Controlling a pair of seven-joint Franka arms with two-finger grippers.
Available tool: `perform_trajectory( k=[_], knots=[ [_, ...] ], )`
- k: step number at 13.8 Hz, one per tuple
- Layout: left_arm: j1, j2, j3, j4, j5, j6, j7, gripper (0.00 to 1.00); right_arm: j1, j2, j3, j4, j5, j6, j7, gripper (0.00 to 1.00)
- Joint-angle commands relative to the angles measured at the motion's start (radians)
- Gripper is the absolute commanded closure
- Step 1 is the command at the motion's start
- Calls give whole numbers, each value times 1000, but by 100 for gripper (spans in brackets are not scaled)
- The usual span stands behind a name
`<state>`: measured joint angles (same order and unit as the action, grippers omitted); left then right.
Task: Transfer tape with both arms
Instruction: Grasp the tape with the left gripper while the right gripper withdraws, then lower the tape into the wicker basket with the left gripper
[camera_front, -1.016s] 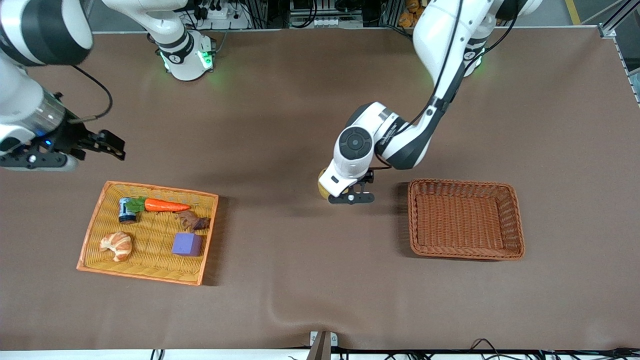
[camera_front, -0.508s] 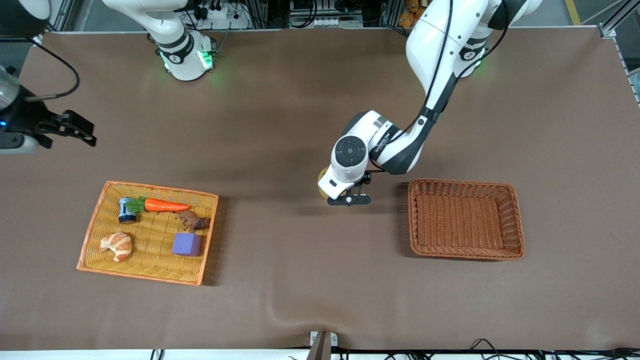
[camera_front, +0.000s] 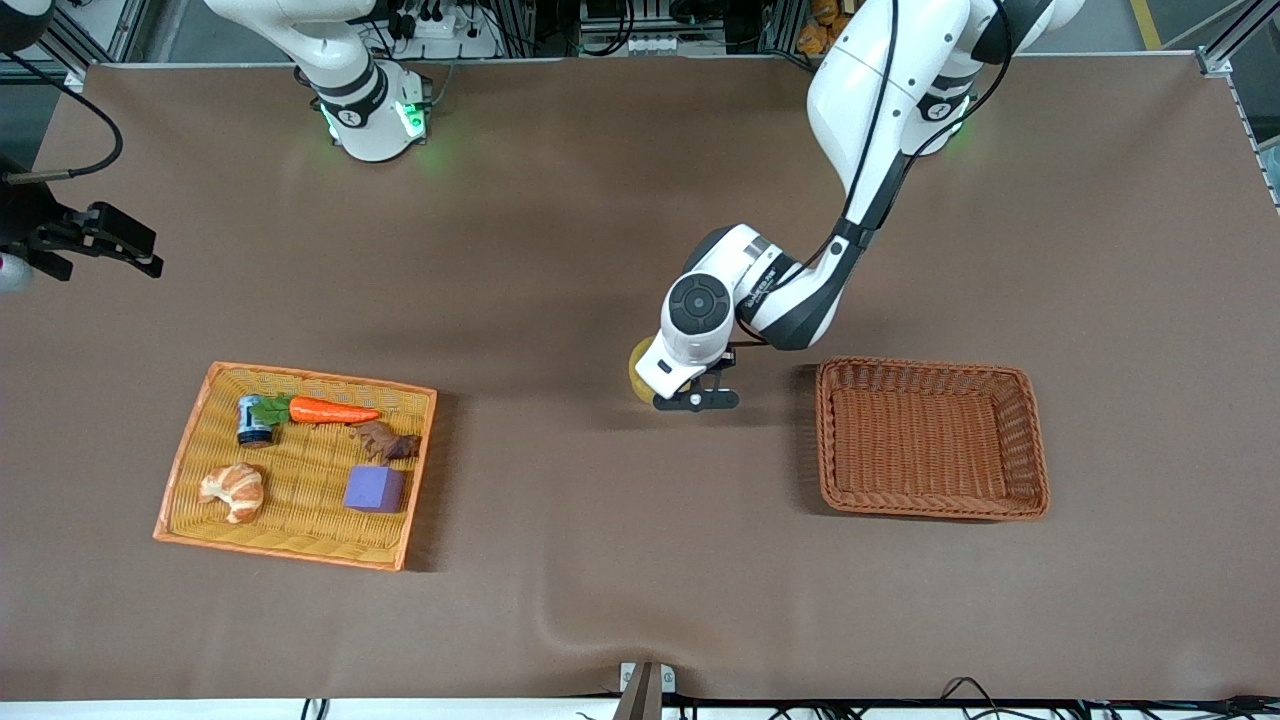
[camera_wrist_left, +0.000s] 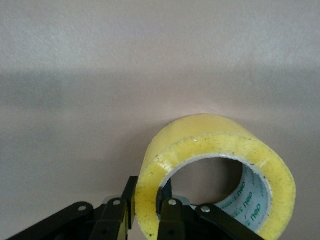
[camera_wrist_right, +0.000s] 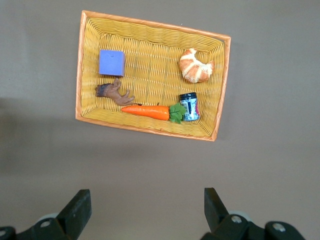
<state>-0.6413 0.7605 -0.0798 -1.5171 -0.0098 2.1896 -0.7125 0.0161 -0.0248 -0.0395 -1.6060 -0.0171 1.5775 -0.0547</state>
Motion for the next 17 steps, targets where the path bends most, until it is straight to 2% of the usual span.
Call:
perform_trajectory(
  k=[1,4,7,10,13,15,17],
  knots=[
    [58,-123,9,-9,11,-28,-13,100,9,13,-6,24,-12,-22,45,0],
    [196,-254,8,-8,11,-108,46,100,2,14,-10,23,-11,-11,49,0],
    [328,-316,11,-21,14,-186,105,100,-8,37,-10,27,-18,-5,42,0],
    [429,-346,6,-112,86,-189,110,100,-10,49,-8,29,-29,7,45,0],
    [529,-360,2,-217,96,-172,110,100,-13,49,-10,29,-30,41,47,0],
    [566,-346,2,-285,96,-111,110,100,-16,49,-10,34,-29,58,47,0],
    [598,-314,2,-310,96,-53,110,100,-25,49,-10,37,-24,72,47,0]
  ],
)
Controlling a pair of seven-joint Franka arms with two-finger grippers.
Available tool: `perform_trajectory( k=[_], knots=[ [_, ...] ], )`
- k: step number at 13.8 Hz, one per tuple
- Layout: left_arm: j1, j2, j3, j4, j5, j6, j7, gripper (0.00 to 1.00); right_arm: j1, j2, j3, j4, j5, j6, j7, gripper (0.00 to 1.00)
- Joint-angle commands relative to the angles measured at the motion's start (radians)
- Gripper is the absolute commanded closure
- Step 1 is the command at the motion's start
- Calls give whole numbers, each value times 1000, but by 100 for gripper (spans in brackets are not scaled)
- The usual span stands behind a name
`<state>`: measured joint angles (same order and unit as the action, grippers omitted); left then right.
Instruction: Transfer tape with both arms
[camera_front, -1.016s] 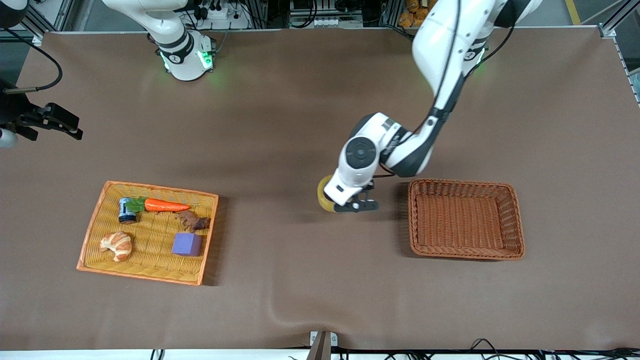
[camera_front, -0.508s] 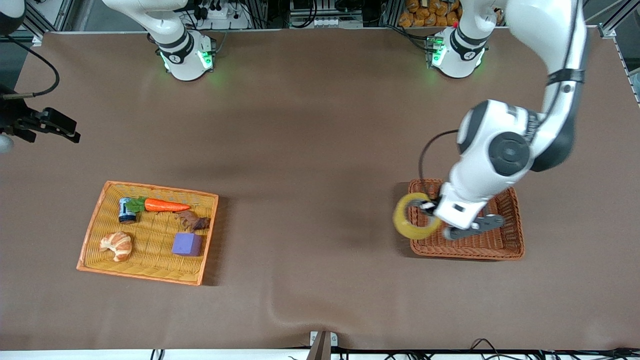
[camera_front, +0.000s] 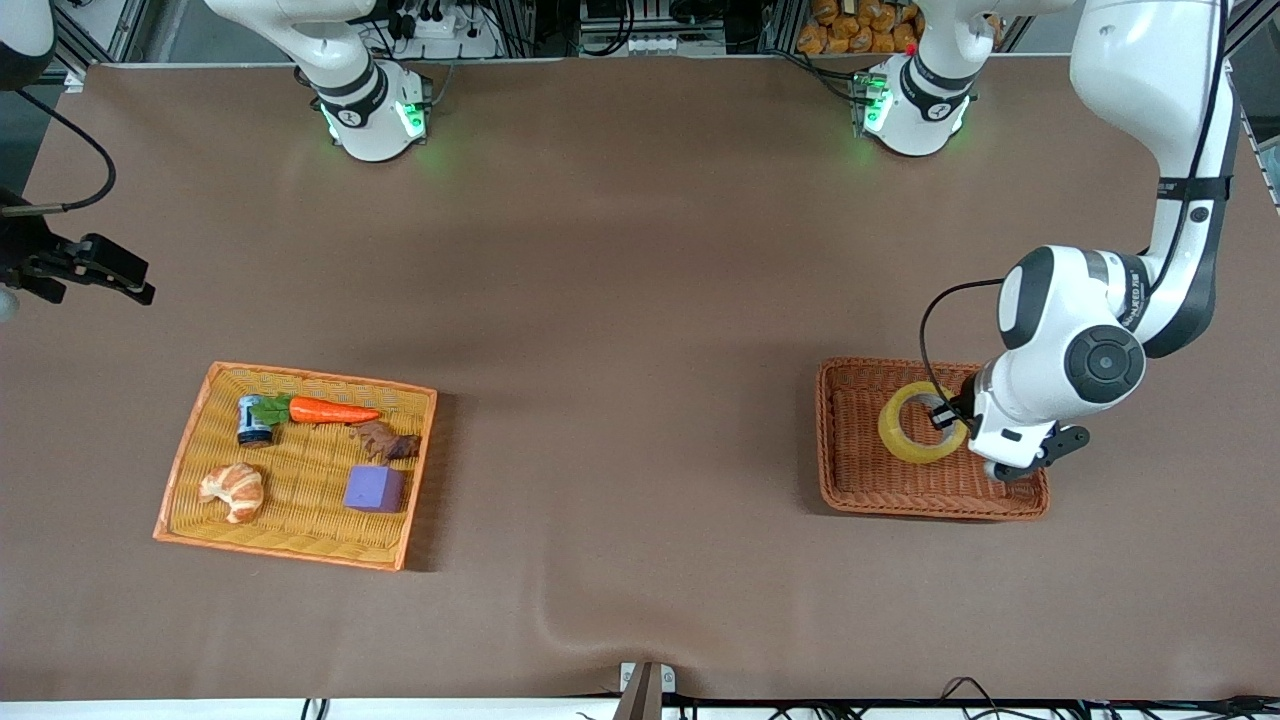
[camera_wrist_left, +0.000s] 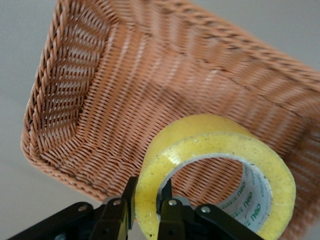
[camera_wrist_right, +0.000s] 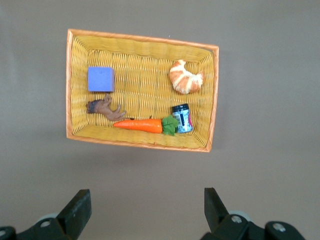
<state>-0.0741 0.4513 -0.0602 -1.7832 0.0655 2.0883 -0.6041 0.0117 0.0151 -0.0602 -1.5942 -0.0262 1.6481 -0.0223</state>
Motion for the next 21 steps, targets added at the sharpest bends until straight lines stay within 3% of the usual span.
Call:
perform_trajectory(
  k=[1,2,3,5,10,13,21],
  knots=[
    [31,13,-18,-36,20,50,1,100,-25,9,11,23,-5,2,15,0],
    [22,15,-18,-30,20,50,1,55,-27,9,11,23,-3,7,16,0],
    [19,7,-18,-19,20,49,1,1,-27,9,11,23,-1,7,16,0],
    [23,-46,-20,7,20,27,-6,0,-27,11,11,23,-1,6,16,0],
    [20,-270,-20,197,51,-322,173,0,-29,9,11,23,-1,-2,16,0],
    [30,-422,-26,182,37,-336,243,0,-30,9,11,25,-1,-4,16,0],
    [34,-442,-23,191,10,-388,355,0,-26,9,11,23,-1,-5,13,0]
  ],
)
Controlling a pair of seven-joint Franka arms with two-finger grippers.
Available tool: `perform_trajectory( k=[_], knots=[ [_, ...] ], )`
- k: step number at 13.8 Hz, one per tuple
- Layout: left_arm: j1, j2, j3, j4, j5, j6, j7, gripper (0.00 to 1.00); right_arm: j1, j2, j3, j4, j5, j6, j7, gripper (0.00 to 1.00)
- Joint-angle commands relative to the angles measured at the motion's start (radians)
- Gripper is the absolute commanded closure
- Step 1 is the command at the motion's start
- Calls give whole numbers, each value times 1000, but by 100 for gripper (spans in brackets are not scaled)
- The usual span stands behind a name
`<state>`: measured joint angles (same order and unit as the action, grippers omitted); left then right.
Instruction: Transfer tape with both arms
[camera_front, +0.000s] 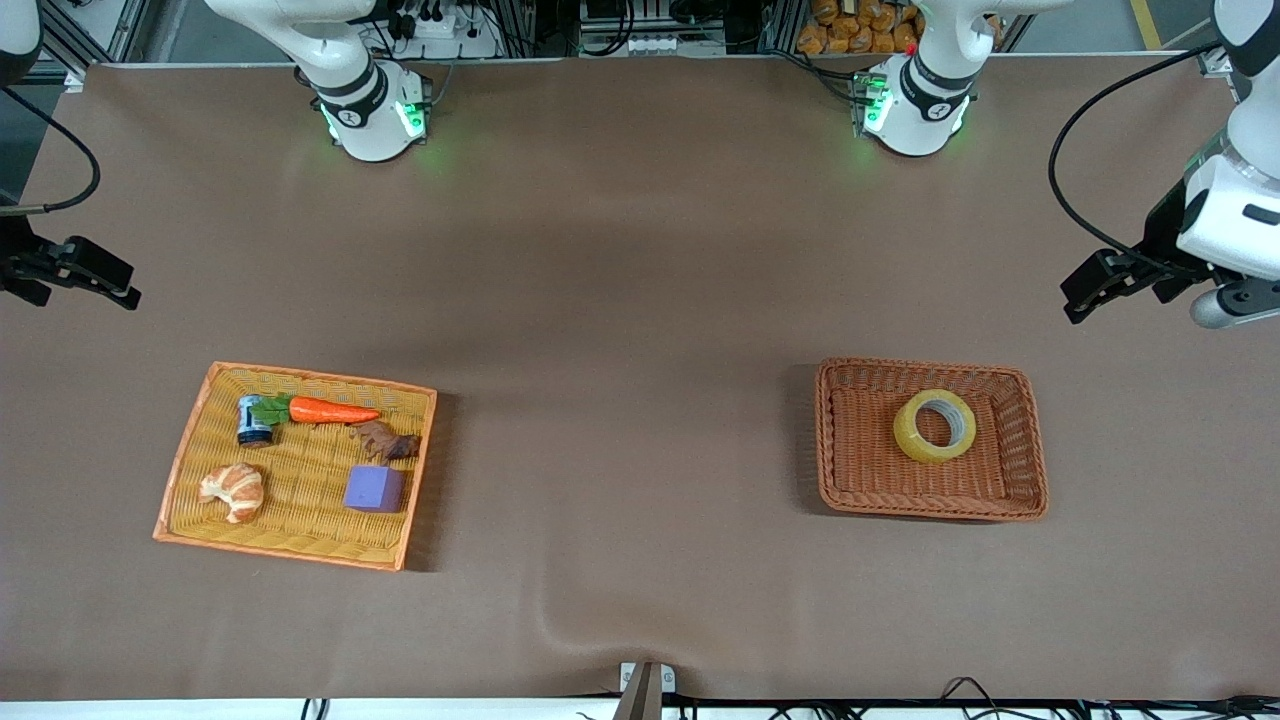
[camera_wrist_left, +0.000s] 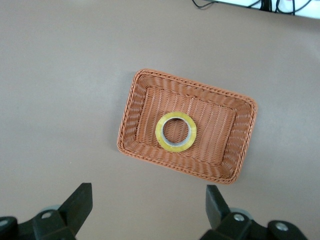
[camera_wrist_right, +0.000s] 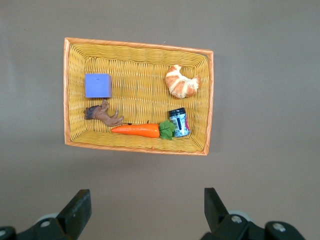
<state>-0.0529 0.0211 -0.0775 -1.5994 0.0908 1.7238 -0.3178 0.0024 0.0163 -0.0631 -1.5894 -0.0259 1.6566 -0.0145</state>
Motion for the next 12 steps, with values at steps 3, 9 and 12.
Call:
perform_trajectory(
  k=[3,9,12],
  knots=[
    [13,-16,-1,16,-89,-90,95,0,-12,8,16,19,-2,-15,-4,0],
    [16,-38,1,45,-91,-165,244,0,-10,7,17,20,-2,-15,-4,0],
    [44,-36,2,81,-91,-222,278,0,-12,5,19,20,1,-31,1,0]
  ],
)
